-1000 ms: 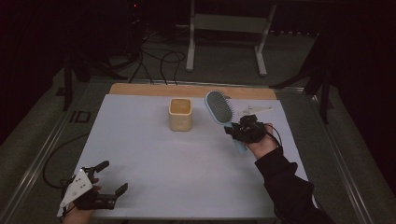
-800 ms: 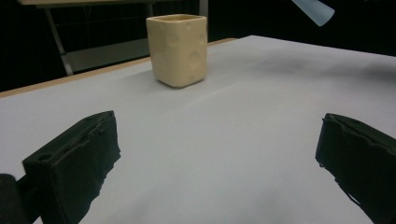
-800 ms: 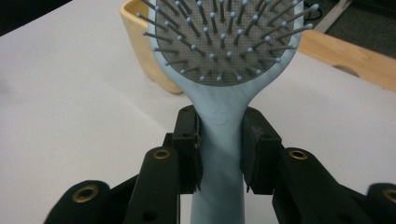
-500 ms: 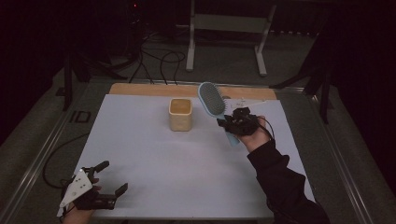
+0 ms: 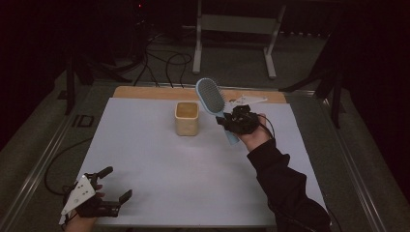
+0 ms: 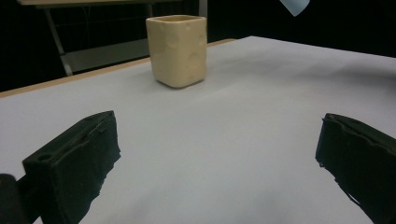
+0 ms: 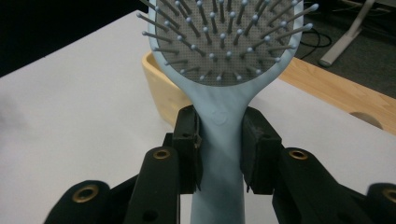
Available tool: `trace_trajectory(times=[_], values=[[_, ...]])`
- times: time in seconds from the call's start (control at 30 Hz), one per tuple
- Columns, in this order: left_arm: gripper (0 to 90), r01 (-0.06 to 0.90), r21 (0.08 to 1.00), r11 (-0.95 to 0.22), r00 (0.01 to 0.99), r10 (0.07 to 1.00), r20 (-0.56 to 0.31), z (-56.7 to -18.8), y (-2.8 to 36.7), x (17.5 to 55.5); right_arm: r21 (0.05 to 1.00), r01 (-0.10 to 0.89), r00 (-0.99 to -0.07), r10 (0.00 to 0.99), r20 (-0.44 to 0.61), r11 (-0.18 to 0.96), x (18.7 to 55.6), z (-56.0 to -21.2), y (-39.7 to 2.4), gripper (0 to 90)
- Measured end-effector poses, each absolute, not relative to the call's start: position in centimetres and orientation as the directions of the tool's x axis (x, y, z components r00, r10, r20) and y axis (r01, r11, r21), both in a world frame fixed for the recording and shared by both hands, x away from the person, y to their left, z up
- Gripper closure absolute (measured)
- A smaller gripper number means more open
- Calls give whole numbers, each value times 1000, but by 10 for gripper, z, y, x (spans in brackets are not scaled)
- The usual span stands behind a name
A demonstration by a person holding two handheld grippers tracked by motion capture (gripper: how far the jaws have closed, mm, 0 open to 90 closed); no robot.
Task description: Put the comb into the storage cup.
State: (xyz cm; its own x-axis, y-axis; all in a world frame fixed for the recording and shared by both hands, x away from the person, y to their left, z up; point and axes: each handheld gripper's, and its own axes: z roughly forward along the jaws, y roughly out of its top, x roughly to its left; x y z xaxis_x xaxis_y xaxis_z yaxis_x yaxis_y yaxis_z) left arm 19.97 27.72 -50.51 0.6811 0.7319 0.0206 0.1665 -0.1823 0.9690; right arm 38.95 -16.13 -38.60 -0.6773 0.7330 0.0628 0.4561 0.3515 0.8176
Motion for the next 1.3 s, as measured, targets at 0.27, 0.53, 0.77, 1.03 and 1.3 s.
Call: trace_trajectory(times=[0.27, 0.53, 0.77, 1.03, 1.3], values=[[0, 166, 970, -179, 681, 732, 19, -505, 278, 199, 845, 424, -686, 725, 64, 326, 397, -381, -149, 703], [0, 166, 971, -173, 681, 732, 15, -505, 278, 199, 868, 395, -694, 717, 67, 301, 404, -374, -134, 703], [0, 167, 971, -171, 682, 731, 11, -505, 279, 199, 879, 371, -708, 703, 60, 299, 411, -372, -119, 703], [0, 168, 972, -165, 681, 733, 7, -505, 279, 199, 897, 345, -712, 700, 57, 277, 422, -370, -108, 703], [0, 167, 972, -163, 682, 732, 6, -505, 280, 199, 917, 323, -710, 701, 71, 234, 434, -368, -96, 703]])
